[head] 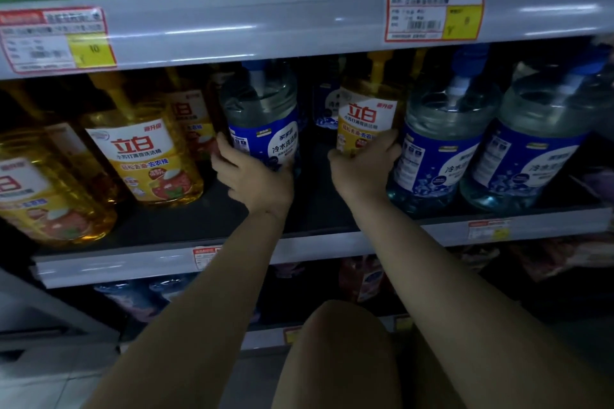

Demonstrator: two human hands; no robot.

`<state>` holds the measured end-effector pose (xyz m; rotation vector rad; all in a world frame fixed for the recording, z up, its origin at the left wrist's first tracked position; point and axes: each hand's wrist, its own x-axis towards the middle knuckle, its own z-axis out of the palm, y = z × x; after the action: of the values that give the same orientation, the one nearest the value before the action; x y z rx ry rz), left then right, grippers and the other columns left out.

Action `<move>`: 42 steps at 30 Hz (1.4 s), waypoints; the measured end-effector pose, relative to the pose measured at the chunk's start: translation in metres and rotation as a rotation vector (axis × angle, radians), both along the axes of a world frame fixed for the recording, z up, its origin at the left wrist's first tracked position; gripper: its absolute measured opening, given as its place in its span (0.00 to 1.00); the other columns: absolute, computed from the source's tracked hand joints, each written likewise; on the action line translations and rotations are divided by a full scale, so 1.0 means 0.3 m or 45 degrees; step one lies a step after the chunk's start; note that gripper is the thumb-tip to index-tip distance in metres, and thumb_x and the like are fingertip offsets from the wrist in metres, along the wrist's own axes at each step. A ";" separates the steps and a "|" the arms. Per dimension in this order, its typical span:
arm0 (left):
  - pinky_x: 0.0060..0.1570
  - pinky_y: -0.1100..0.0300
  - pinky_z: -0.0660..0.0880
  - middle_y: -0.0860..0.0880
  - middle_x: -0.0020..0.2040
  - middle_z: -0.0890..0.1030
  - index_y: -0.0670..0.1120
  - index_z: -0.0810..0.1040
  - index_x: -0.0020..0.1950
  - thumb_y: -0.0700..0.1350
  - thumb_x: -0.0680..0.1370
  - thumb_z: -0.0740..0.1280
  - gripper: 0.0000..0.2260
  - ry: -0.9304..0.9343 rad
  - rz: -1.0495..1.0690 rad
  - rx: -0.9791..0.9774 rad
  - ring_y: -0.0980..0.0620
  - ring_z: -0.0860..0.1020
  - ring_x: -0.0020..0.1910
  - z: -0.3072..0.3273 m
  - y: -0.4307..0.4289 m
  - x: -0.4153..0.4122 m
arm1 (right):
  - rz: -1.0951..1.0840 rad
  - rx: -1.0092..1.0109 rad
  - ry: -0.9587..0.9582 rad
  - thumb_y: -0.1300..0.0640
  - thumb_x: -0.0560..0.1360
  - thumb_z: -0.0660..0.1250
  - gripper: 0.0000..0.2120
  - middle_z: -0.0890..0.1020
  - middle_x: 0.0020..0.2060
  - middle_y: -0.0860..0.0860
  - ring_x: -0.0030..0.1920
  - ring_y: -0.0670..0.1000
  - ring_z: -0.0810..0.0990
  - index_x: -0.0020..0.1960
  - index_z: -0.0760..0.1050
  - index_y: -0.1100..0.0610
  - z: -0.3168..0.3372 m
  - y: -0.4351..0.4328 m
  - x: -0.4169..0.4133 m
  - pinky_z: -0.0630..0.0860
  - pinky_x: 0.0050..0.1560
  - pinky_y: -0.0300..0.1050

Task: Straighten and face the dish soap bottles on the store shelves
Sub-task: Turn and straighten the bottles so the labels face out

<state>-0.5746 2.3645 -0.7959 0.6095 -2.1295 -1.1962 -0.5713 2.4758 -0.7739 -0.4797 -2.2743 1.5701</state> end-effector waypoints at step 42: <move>0.55 0.45 0.79 0.48 0.59 0.80 0.46 0.70 0.63 0.38 0.59 0.83 0.37 0.167 -0.995 0.199 0.50 0.78 0.60 -0.018 -0.335 0.219 | 0.848 0.206 0.289 0.61 0.64 0.79 0.34 0.72 0.49 0.32 0.47 0.24 0.71 0.57 0.62 0.41 -0.001 -0.081 0.193 0.69 0.43 0.22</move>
<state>-0.5087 2.2639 -0.8013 -0.2872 -2.2303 -1.7536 -0.5133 2.4514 -0.7741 0.5306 -2.4781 1.5749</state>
